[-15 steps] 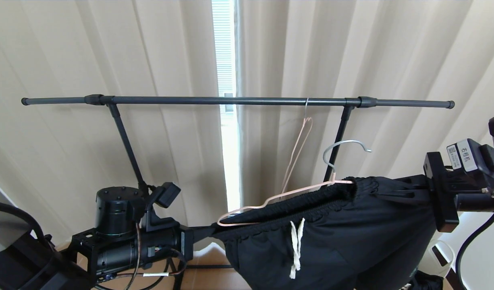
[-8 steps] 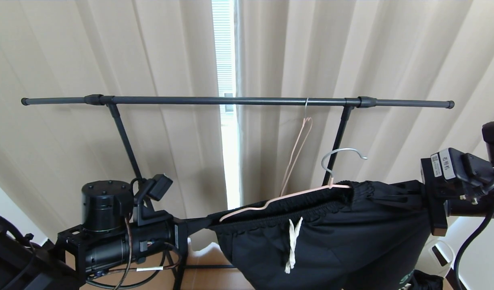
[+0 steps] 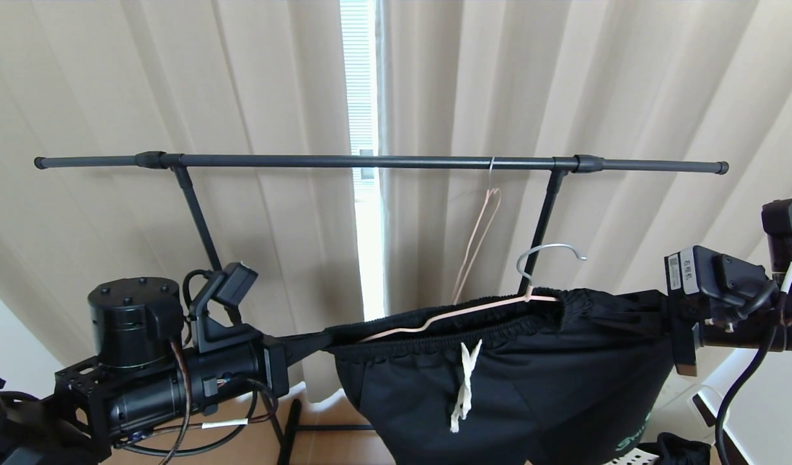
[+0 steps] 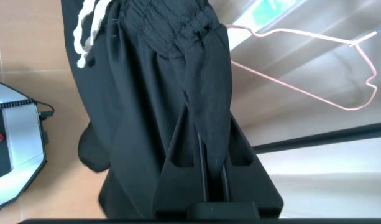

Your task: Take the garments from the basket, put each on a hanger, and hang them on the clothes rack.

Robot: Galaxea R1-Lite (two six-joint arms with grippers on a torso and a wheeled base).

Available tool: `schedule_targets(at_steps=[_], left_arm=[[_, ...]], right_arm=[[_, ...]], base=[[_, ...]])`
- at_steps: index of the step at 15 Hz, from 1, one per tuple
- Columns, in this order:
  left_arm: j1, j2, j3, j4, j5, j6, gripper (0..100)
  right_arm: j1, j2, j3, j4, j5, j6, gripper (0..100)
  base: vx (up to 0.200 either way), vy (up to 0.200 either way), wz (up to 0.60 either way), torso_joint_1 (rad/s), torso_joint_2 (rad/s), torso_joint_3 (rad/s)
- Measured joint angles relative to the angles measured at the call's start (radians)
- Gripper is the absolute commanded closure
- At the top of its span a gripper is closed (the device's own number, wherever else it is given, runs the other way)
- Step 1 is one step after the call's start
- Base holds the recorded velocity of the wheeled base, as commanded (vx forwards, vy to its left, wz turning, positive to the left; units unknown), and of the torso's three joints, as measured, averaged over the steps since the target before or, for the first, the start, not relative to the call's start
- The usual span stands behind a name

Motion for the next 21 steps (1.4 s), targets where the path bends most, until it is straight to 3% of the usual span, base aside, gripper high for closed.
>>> schedule_targets(at_steps=[8, 11, 17, 21], left_arm=[[0.055, -0.042, -0.036, 0.005, 0.002, -0.023, 100], [0.040, -0.055, -0.039, 0.013, 0.008, -0.033, 100], [-0.047, -0.111, -0.082, 0.215, 0.099, -0.030, 100], [-0.111, -0.129, -0.096, 0.235, 0.160, -0.029, 100]], right_arm=[[0.028, 0.017, 0.023, -0.029, -0.054, 0.000, 100], [0.067, 0.034, 0.025, -0.032, -0.125, 0.013, 100], [0.216, 0.043, 0.091, -0.236, -0.287, 0.211, 100], [0.300, 0.039, 0.144, -0.311, -0.337, 0.241, 100]], base=[[0.000, 0.000, 0.00, 0.000, 0.00, 0.000], [0.000, 0.000, 0.00, 0.000, 0.00, 0.000], [0.000, 0.000, 0.00, 0.000, 0.00, 0.000], [0.000, 0.000, 0.00, 0.000, 0.00, 0.000]])
